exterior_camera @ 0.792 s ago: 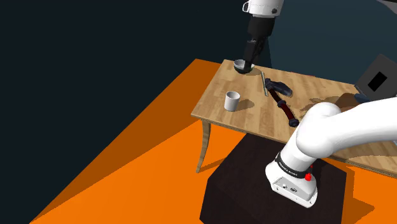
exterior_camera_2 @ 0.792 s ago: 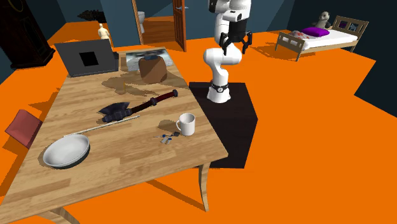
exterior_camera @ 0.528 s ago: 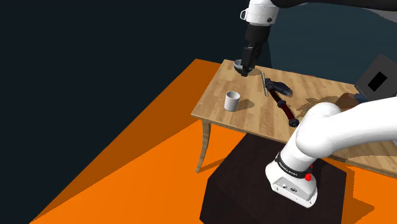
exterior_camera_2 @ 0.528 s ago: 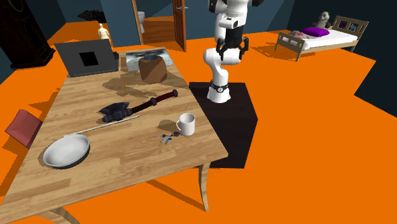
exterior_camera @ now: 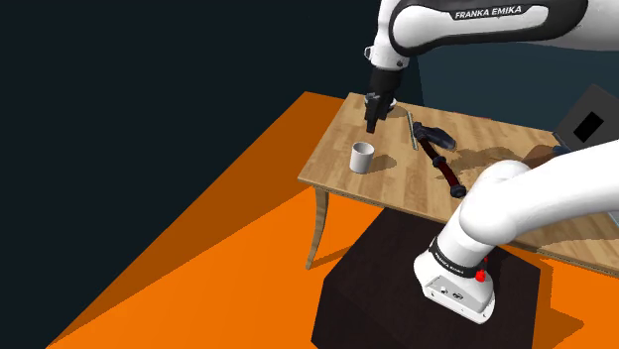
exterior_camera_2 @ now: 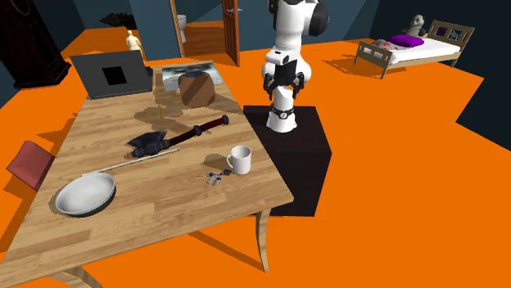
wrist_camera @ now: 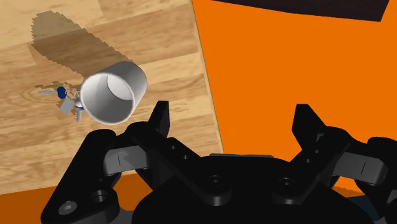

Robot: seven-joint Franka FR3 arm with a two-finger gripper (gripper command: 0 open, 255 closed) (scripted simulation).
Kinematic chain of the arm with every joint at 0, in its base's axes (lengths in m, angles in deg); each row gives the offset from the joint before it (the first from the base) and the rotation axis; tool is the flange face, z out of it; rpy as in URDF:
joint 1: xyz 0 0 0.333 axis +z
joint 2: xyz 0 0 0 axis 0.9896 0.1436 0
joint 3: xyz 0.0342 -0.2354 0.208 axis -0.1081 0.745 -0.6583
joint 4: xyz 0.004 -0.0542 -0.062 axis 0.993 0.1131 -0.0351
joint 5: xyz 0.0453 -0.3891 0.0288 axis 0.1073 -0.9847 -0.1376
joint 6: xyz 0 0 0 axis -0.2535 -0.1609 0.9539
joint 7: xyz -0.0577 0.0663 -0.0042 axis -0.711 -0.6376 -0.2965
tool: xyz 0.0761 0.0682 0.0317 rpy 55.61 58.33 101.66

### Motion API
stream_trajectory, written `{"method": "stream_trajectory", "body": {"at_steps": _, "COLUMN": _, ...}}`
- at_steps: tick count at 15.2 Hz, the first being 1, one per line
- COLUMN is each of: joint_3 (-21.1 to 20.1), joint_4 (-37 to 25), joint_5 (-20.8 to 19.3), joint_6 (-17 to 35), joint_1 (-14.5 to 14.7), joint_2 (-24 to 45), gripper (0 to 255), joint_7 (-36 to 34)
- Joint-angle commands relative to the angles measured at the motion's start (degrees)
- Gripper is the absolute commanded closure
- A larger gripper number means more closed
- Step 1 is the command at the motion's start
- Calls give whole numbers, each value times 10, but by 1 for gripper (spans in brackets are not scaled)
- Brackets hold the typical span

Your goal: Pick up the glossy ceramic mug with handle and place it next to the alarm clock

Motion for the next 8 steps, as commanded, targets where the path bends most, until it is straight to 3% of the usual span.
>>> {"method": "stream_trajectory", "body": {"at_steps": 1, "joint_3": 7, "joint_4": 16, "joint_5": -8, "joint_6": 44, "joint_1": -5, "joint_2": 26, "gripper": 0, "joint_7": 5}}
{"method": "stream_trajectory", "body": {"at_steps": 8, "joint_3": 41, "joint_4": 37, "joint_5": -40, "joint_6": 177, "joint_1": -28, "joint_2": 133, "gripper": 0, "joint_7": 35}}
